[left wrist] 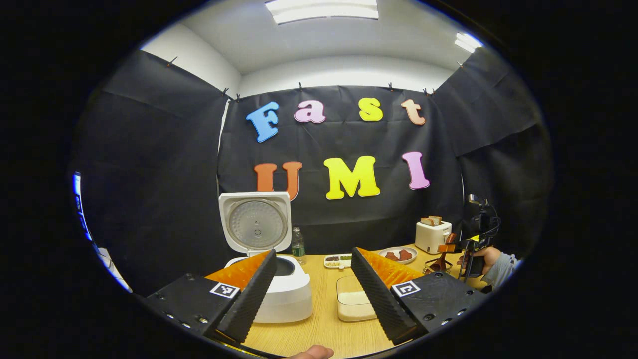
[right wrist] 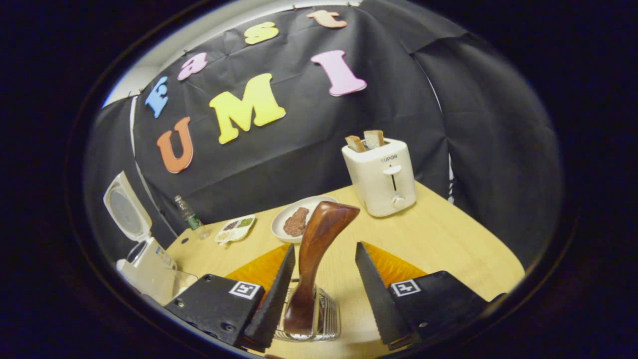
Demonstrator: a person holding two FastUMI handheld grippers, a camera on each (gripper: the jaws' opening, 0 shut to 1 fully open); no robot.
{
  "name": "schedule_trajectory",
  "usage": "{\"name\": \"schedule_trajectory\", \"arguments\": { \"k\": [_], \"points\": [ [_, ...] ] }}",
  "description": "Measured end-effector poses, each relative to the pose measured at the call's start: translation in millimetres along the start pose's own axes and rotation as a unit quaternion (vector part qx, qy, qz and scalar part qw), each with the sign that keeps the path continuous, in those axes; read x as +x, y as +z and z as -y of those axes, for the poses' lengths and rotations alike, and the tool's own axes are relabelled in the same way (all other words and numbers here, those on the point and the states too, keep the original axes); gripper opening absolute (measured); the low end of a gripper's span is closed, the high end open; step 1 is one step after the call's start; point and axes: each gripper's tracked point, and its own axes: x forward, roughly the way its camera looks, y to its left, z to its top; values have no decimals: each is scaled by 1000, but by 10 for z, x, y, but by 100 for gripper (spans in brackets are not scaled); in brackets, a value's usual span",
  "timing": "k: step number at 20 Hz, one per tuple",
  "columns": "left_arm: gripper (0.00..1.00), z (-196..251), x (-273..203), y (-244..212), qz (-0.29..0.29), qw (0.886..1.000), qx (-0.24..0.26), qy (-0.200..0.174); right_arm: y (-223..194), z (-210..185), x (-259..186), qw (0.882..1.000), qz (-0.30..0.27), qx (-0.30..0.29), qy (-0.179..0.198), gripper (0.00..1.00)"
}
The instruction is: Close the left gripper, press the button to open the rice cooker; take a wooden spoon from the chopstick holder with the right hand, scoop a spoonful of rice and pour it into the rice cooker, then put the wooden spoon back into the chopstick holder.
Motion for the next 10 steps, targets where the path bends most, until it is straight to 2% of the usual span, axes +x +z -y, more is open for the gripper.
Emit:
{"name": "schedule_trajectory", "arguments": {
  "k": [1, 2, 3, 4, 7, 10],
  "points": [
    [95, 10, -32, 1, 1, 1000, -5, -3, -36, -14, 48, 1000, -9, 18, 4, 67],
    [95, 2, -38, -4, 2, 1000, -9, -5, -49, -64, 73, 999, -12, 42, 12, 48],
    [95, -8, -60, -33, 0, 1000, -13, -6, -60, -124, 55, 998, -15, 53, 19, 41],
    [95, -29, -78, -47, -1, 1000, -17, -8, -68, -124, 64, 998, -16, 53, 13, 23],
    [95, -53, -181, -62, -5, 999, -34, -12, -39, -204, -61, 999, -10, 34, 5, 18],
    [95, -52, -276, -67, -6, 999, -44, -23, 197, -301, -299, 1000, 30, 7, 0, 17]
  ]
}}
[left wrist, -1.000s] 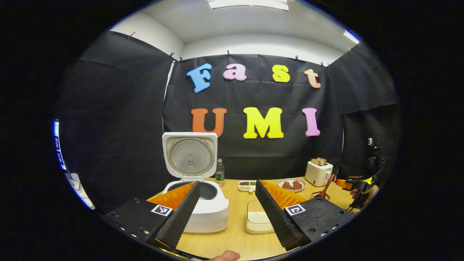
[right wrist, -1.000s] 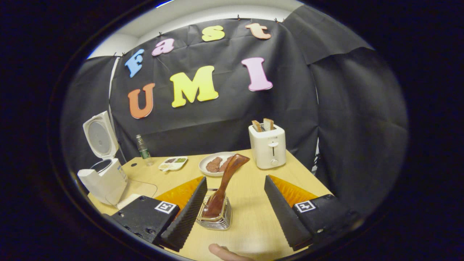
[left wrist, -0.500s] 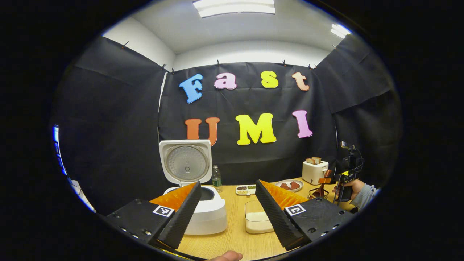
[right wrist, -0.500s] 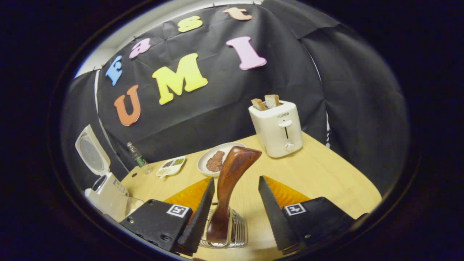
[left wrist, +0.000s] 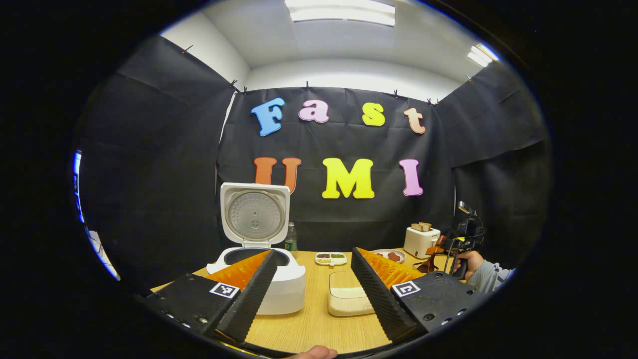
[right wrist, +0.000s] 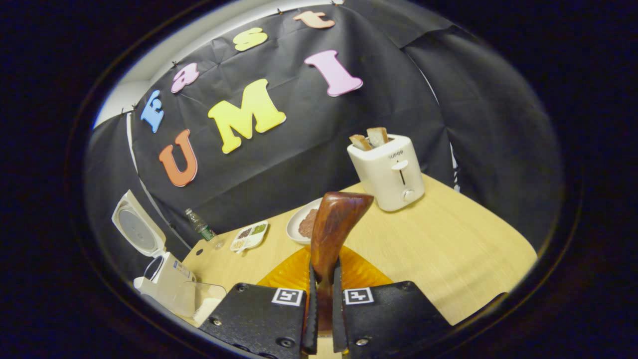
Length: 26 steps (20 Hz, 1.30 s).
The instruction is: Close the left gripper, press the button to open the rice cooker; take a wooden spoon from the chopstick holder with the right hand, scoop a spoonful of rice and pour it into the rice cooker, then put the wooden spoon back into the chopstick holder.
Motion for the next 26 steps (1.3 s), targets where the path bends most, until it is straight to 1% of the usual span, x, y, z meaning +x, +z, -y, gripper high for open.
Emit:
{"name": "schedule_trajectory", "arguments": {
  "k": [4, 7, 10, 12, 13, 15, 16, 19, 20, 22, 23, 25, 26],
  "points": [
    [96, -39, -158, 26, 6, 1000, -5, -7, 344, -273, -335, 997, 46, -60, -10, 17],
    [96, -110, -308, 58, 12, 1000, -5, -6, 573, -667, -643, 991, 84, -101, -3, 17],
    [96, -226, -432, 44, 10, 1000, -9, 2, 592, -1123, -813, 985, 110, -134, 13, 17],
    [97, -304, -496, 49, 9, 1000, -15, 6, 467, -1435, -825, 983, 111, -145, 28, 17],
    [96, -331, -503, 25, 7, 1000, -18, 7, 330, -1596, -801, 982, 104, -150, 37, 17],
    [95, -397, -506, -2, 1, 1000, -19, 10, 1, -1853, -714, 982, 82, -165, 51, 17],
    [94, -424, -506, -25, -2, 1000, -18, 13, -175, -1967, -660, 981, 69, -172, 58, 12],
    [94, -483, -532, -64, -7, 1000, -14, 19, -746, -2197, -431, 975, 28, -209, 68, 12],
    [94, -487, -532, -81, -10, 1000, -11, 19, -891, -2203, -351, 972, 17, -227, 63, 17],
    [94, -483, -546, -125, -16, 1000, -5, 21, -1071, -2140, -220, 962, 10, -269, 40, 17],
    [94, -496, -542, -117, -17, 1000, -2, 21, -1090, -2104, -192, 956, 19, -292, 26, 17],
    [94, -497, -544, -109, -16, 1000, 1, 19, -1062, -2053, -169, 937, 46, -347, 0, 17],
    [94, -500, -549, -122, -16, 1000, 1, 19, -1152, -2034, -152, 933, 39, -359, 4, 17]
  ]
}}
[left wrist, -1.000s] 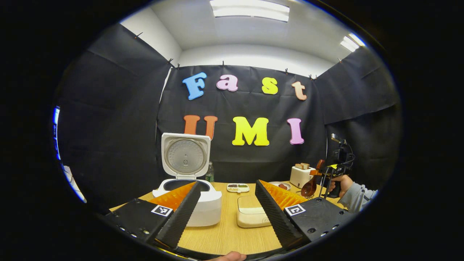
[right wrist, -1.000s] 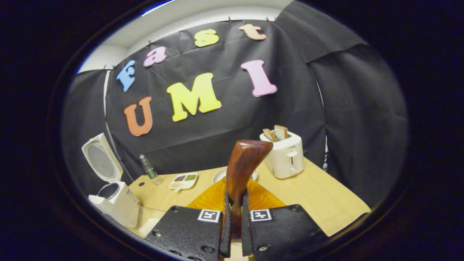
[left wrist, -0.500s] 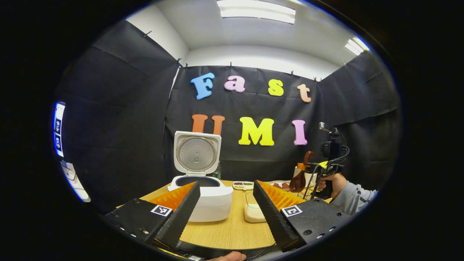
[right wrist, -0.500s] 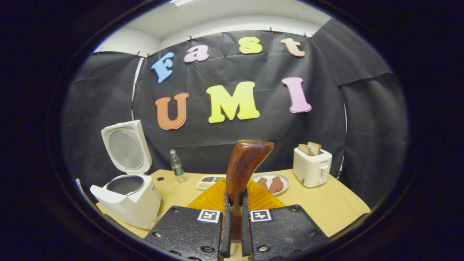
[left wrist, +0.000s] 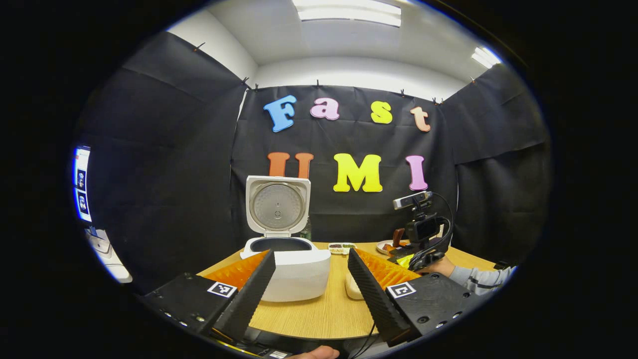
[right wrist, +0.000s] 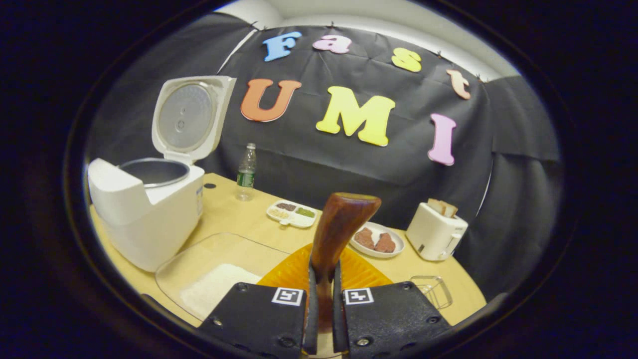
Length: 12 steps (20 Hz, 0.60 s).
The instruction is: Close the left gripper, press the button to open the rice cooker; take a wooden spoon from the chopstick holder with the right hand, scoop a spoonful of rice and pour it into the rice cooker, then put the wooden spoon back into the chopstick holder.
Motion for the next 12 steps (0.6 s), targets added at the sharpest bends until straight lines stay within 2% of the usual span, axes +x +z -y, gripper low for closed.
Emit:
{"name": "schedule_trajectory", "arguments": {
  "k": [2, 5, 7, 10, 12],
  "points": [
    [94, 13, 4, -13, -2, 1000, -4, -1, -227, -122, -14, 999, -25, 42, 21, 17],
    [94, 46, 35, -44, -11, 1000, -12, -5, -327, -86, -71, 986, -59, 154, 35, 17],
    [94, 61, 31, -24, -10, 1000, -10, -3, -309, -198, -97, 970, -75, 221, 64, 16],
    [94, 114, 33, 18, -6, 1000, -6, -6, -345, -432, -92, 937, -101, 310, 125, 15],
    [94, 151, 24, 31, -6, 1000, 0, -9, -321, -408, -89, 925, -100, 343, 132, 15]
  ]
}}
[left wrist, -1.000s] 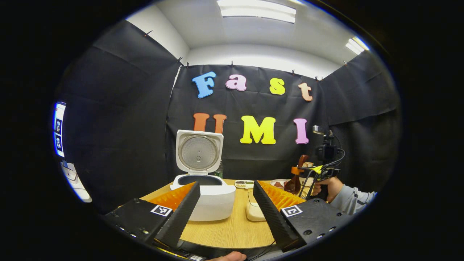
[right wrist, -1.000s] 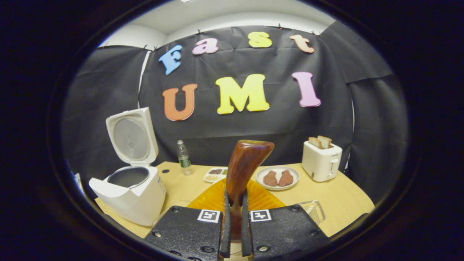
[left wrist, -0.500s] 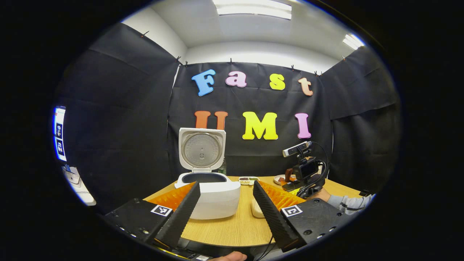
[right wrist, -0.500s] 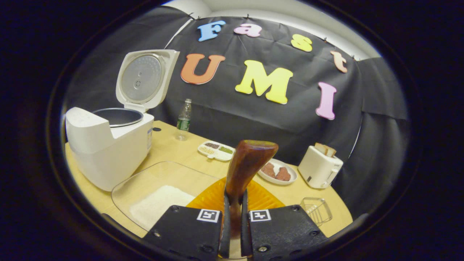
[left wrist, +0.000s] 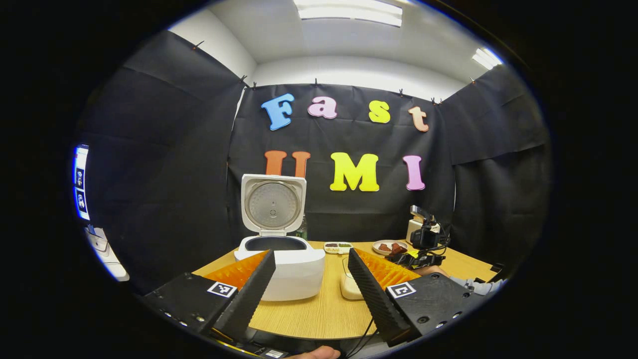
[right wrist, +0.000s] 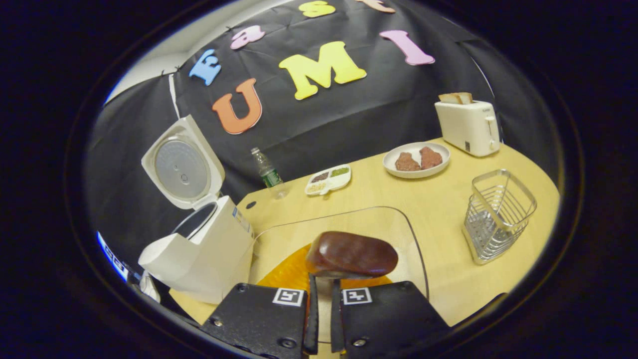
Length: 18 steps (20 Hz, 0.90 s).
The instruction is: Close the left gripper, press the button to open the rice cooker; take a wooden spoon from the chopstick holder with the right hand, scoop a spoonful of rice and pour it into the rice cooker, then put the wooden spoon back into the chopstick holder.
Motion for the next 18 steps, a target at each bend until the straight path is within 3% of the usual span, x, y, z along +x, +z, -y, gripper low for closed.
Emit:
{"name": "schedule_trajectory", "arguments": {
  "k": [5, 12, 16, 18],
  "points": [
    [94, -28, 9, 2, -5, 1000, 11, 7, 140, -62, -49, 993, 11, 108, 55, 13],
    [94, -92, 41, 4, -12, 1000, 12, 17, 576, 186, -391, 973, 92, 193, 82, 12],
    [94, -93, 105, 39, -15, 1000, 16, 17, 743, 211, -529, 953, 105, 259, 119, 13],
    [94, -106, 165, 70, -12, 999, 23, 19, 879, 140, -621, 928, 113, 317, 163, 12]
  ]
}}
